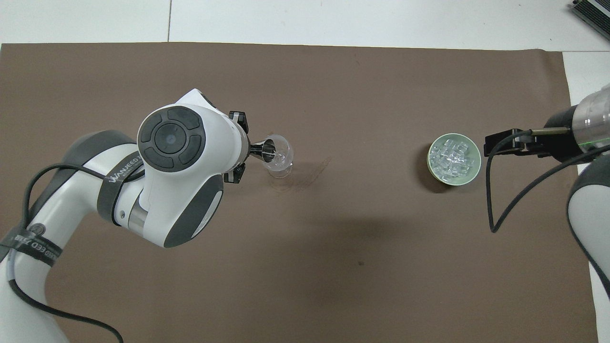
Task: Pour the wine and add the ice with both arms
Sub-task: 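Tilt the cup over the clear glass with the left gripper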
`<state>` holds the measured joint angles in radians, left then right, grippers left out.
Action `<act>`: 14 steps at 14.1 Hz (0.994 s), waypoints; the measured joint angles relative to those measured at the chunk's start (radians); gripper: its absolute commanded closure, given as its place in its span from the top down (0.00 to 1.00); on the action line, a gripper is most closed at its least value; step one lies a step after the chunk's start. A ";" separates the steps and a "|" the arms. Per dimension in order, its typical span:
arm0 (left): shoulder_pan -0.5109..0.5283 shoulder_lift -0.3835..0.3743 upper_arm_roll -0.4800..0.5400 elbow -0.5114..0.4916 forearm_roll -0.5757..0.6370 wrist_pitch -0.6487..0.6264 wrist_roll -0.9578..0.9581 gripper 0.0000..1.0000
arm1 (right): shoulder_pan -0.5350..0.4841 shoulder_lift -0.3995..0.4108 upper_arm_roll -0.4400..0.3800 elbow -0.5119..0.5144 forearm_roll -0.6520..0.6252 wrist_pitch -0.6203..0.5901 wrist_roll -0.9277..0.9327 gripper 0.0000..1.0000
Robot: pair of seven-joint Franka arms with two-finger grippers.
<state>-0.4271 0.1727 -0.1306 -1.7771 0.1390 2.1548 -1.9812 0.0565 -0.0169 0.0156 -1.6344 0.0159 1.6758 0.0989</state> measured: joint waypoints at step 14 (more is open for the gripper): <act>-0.027 0.030 0.000 0.043 0.089 0.000 -0.004 0.00 | 0.000 0.000 0.000 0.000 0.000 0.000 0.000 1.00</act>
<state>-0.4540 0.2024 -0.1303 -1.7346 0.2282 2.1548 -1.9851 0.0565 -0.0169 0.0156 -1.6344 0.0159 1.6758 0.0989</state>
